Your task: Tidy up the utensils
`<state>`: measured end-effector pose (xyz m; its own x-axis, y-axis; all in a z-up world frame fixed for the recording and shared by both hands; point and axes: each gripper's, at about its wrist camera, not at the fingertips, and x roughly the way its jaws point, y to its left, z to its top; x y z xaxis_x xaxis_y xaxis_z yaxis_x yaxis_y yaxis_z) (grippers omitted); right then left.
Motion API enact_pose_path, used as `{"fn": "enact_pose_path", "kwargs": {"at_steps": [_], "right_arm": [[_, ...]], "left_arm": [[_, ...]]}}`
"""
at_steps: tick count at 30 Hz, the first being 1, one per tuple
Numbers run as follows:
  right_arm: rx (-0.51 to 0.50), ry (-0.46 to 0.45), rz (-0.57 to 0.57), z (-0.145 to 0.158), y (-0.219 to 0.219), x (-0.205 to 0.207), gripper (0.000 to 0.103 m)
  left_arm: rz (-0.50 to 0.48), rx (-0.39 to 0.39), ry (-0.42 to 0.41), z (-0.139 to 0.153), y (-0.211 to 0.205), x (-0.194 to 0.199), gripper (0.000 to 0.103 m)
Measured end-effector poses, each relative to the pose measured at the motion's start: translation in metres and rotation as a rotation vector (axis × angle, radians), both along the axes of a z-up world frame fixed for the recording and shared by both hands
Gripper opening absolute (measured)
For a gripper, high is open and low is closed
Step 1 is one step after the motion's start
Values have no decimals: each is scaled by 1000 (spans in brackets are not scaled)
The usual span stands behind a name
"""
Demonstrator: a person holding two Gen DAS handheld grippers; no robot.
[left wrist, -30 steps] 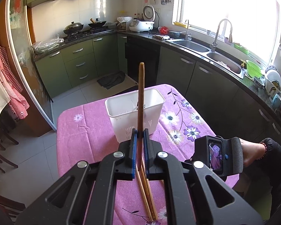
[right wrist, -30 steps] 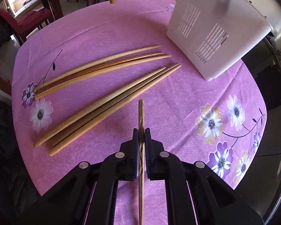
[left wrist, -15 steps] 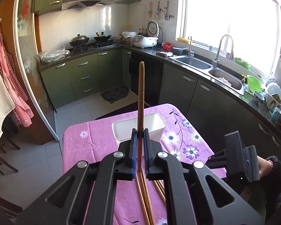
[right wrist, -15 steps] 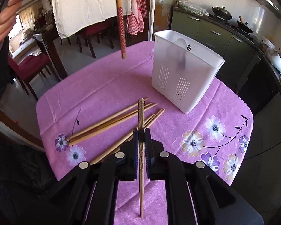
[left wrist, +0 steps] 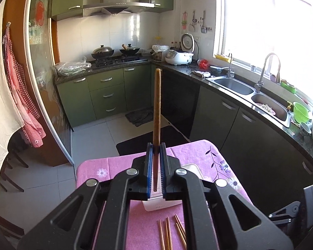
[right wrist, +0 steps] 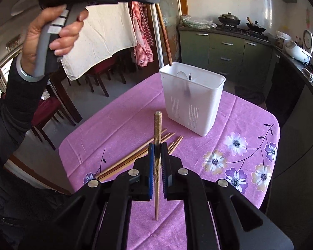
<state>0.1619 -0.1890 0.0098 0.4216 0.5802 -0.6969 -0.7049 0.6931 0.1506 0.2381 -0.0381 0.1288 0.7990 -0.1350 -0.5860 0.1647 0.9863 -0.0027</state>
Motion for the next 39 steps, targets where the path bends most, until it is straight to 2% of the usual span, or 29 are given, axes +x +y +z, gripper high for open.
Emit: {"fn": "enact_pose_path", "kwargs": {"at_steps": [12, 17, 19, 23, 30, 34, 39], "right_arm": [[135, -90, -75, 68, -25, -3, 7], [152, -92, -112, 91, -25, 9, 7], [160, -96, -120, 99, -24, 16, 7], [211, -117, -147, 126, -27, 30, 7], [294, -217, -251, 179, -33, 69, 7], [253, -231, -323, 176, -21, 109, 7], [156, -136, -343, 122, 8, 153, 7]], "left_arm": [[16, 2, 188, -75, 3, 44, 7], [13, 19, 223, -94, 4, 49, 7], [9, 10, 227, -95, 6, 47, 8], [8, -6, 192, -83, 13, 36, 17], [2, -37, 121, -62, 34, -8, 17], [-18, -44, 118, -64, 41, -35, 17], [-40, -39, 140, -76, 49, -61, 18]]}}
